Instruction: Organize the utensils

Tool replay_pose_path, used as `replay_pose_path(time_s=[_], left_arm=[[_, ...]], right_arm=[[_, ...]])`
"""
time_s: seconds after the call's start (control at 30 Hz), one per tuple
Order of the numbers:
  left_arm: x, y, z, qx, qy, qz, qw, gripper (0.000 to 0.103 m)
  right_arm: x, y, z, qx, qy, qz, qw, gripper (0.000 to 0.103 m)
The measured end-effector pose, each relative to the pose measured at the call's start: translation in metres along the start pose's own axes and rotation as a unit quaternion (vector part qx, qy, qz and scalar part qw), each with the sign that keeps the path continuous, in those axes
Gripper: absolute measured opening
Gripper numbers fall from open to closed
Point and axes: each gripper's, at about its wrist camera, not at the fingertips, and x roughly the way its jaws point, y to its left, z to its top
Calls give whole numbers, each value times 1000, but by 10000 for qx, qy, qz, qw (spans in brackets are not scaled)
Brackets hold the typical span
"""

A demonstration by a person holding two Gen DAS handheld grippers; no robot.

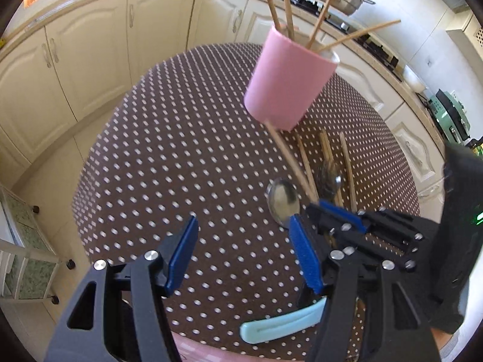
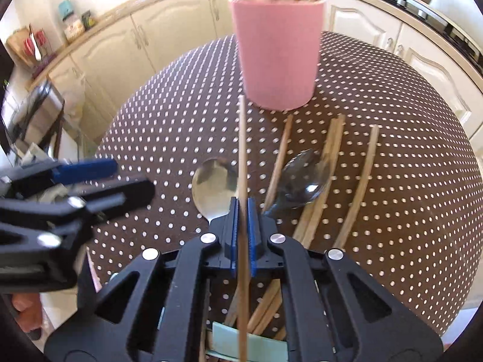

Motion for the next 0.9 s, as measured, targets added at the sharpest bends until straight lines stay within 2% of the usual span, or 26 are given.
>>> replay_pose_path(time_s=[0.17, 0.37, 0.57, 0.73, 0.83, 0.9], left_arm=[[15, -16, -7, 57, 297, -157, 9994, 61], [32, -40, -9, 141, 469, -28, 9988, 60], [45, -63, -7, 240, 503, 294, 9980, 38], [54, -86, -8, 620, 450, 806, 9938, 35], [59, -99, -9, 812, 362, 1071, 9903, 23], [61, -105, -8, 846, 332, 1045, 9904, 15]], right_arm=[[-16, -16, -4, 127, -165, 69, 9998, 6], [-25, -34, -11, 263, -229, 135, 9993, 6], [-35, -55, -20, 385, -270, 260, 9986, 6], [-37, -58, -22, 420, -297, 390, 9979, 6], [-37, -60, -22, 420, -306, 437, 9977, 6], [-37, -65, -24, 418, -308, 458, 9976, 6]])
